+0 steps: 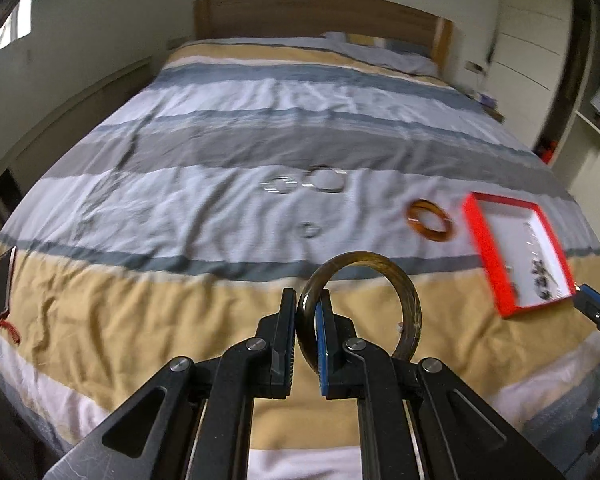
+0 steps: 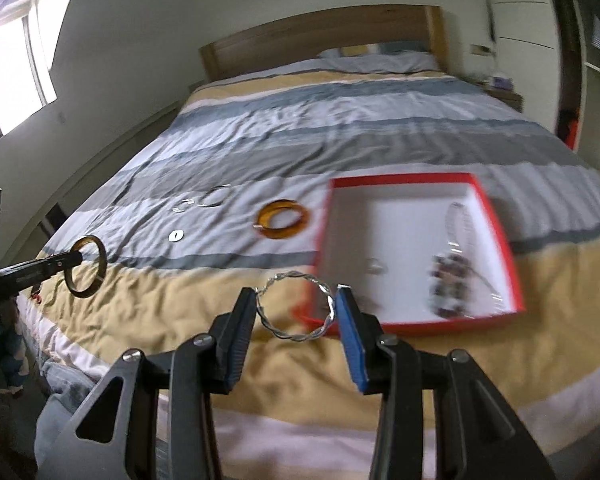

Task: Organize jewelry
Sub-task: 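Carry the brown bangle in the left tool while the right tool carries the twisted bangle into the red box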

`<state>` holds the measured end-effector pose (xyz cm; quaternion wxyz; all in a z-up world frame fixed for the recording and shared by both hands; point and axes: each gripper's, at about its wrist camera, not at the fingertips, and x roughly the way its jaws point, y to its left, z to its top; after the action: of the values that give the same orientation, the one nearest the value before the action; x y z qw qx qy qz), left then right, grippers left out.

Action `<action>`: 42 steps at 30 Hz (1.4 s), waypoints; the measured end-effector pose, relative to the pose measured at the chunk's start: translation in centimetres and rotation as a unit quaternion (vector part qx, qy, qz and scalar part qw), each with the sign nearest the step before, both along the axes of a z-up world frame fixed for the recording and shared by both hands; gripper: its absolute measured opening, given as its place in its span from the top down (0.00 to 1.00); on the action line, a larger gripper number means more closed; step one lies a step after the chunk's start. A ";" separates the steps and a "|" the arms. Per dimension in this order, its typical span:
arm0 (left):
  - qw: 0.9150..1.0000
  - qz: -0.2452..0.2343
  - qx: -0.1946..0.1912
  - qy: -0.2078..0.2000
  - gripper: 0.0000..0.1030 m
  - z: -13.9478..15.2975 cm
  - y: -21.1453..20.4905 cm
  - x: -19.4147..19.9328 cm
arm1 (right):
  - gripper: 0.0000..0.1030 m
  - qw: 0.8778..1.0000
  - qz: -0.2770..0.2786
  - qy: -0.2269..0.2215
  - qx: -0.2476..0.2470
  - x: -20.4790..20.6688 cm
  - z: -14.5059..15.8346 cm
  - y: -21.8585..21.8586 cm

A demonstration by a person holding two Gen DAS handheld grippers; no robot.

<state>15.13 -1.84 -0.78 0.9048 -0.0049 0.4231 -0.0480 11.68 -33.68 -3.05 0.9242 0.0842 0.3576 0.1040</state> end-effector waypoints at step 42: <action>0.984 -0.161 0.053 0.053 0.91 -10.2 -28.7 17.0 | 0.62 0.991 -0.010 0.101 -0.088 18.5 -8.1 -10.9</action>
<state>32.17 -30.58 -10.94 0.8607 0.1087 0.4674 -0.1699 30.16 -44.58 -11.16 0.8881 0.0158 0.4563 0.0534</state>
